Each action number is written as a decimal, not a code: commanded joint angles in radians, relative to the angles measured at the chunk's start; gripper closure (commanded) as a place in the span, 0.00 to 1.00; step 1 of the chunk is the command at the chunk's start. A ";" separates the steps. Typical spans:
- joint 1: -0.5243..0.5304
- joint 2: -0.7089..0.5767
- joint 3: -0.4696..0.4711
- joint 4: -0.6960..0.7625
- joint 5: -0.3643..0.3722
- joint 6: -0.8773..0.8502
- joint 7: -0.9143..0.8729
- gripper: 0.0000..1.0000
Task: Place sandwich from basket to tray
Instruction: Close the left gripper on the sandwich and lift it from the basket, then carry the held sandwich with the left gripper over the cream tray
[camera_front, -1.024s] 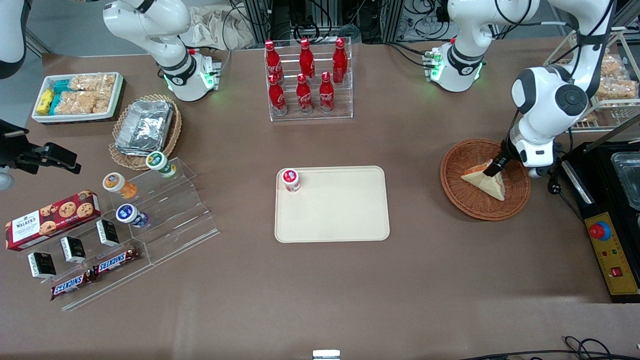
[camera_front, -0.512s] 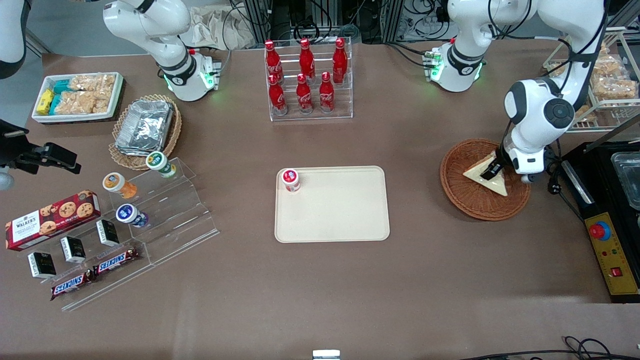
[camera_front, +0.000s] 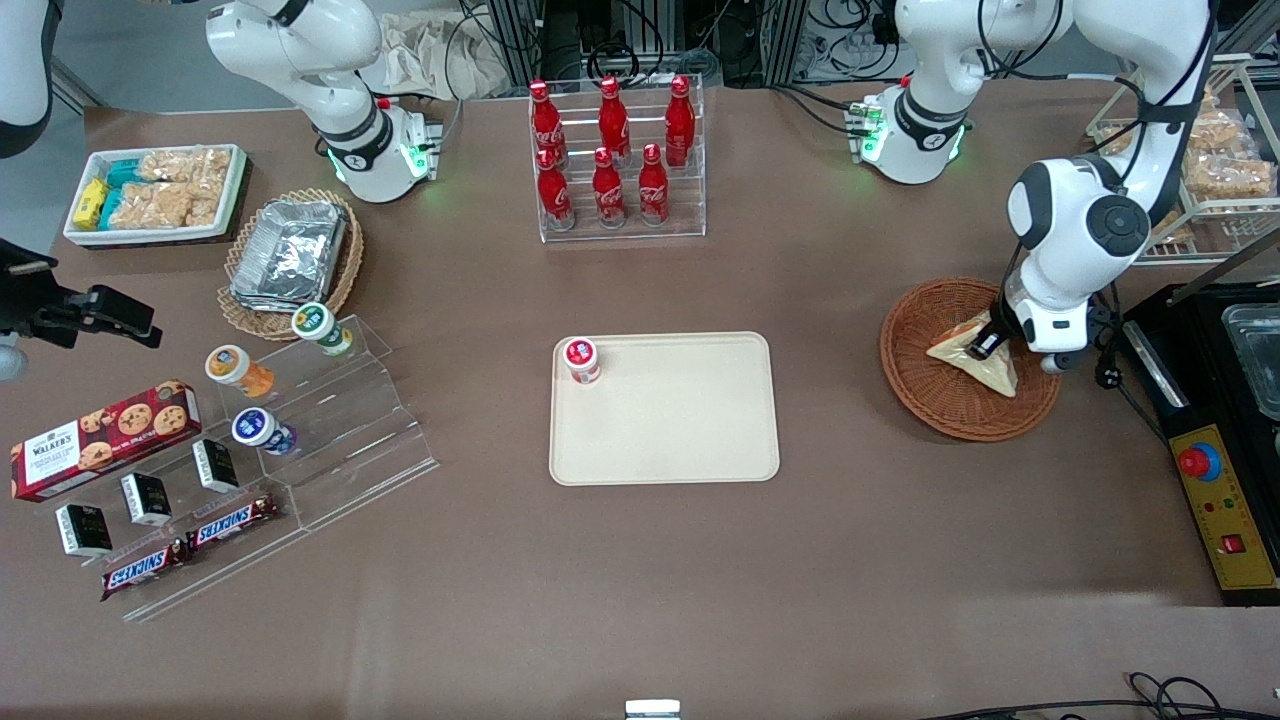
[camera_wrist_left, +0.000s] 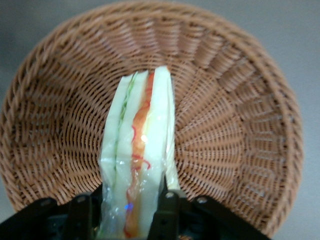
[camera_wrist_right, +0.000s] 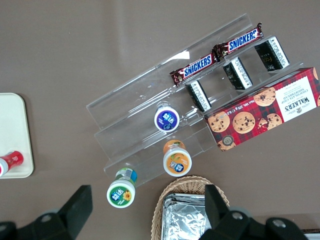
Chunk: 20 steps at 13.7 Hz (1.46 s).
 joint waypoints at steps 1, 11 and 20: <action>-0.011 -0.076 0.000 0.062 0.104 -0.149 -0.028 1.00; -0.032 -0.093 -0.178 0.668 0.134 -0.904 0.340 1.00; -0.040 0.107 -0.464 0.983 0.114 -1.063 0.415 1.00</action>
